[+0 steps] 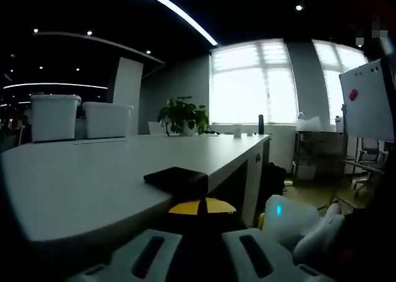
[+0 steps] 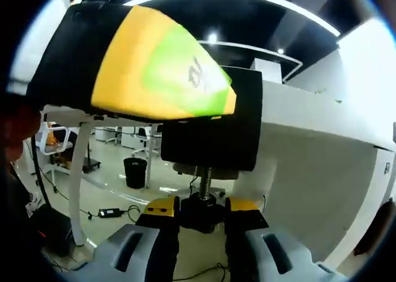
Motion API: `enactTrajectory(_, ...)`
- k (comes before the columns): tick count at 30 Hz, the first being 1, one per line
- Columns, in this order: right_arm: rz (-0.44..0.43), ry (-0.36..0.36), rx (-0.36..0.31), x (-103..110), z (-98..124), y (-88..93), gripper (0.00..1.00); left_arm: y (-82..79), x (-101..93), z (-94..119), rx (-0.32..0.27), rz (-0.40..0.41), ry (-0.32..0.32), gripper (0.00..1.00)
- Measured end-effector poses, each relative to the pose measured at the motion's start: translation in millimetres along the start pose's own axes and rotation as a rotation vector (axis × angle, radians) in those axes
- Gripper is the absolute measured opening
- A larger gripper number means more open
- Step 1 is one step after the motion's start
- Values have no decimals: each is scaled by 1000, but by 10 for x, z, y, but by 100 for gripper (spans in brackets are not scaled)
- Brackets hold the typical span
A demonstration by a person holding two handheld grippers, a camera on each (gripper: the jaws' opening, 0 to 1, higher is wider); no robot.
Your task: Clamp the fixed fixture on the desktop, loosen the retaining clip, secure it to the edge of the desk, and tighten the retaining clip.
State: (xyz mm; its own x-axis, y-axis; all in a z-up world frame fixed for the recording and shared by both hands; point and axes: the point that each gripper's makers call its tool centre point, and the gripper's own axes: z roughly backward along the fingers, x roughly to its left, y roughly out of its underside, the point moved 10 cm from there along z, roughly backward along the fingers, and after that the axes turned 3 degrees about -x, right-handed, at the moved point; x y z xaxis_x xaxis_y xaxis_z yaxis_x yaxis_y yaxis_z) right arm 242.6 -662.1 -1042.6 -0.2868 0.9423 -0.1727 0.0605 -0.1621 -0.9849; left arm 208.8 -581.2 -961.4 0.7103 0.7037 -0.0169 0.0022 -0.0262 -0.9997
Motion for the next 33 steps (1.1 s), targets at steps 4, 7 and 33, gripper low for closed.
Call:
enactTrajectory(4,-17,-20,-10,-23,-28,18,25,13,13,-7,3,-9,-14,1)
enactTrajectory(7,-27,-60,-12,-63,-32,15,25,21,23,-8,0,0,-15,1)
enactTrajectory(33,35,-907,-144,-447,-410,79,25,-10,-54,-18,50,-37,-103,1)
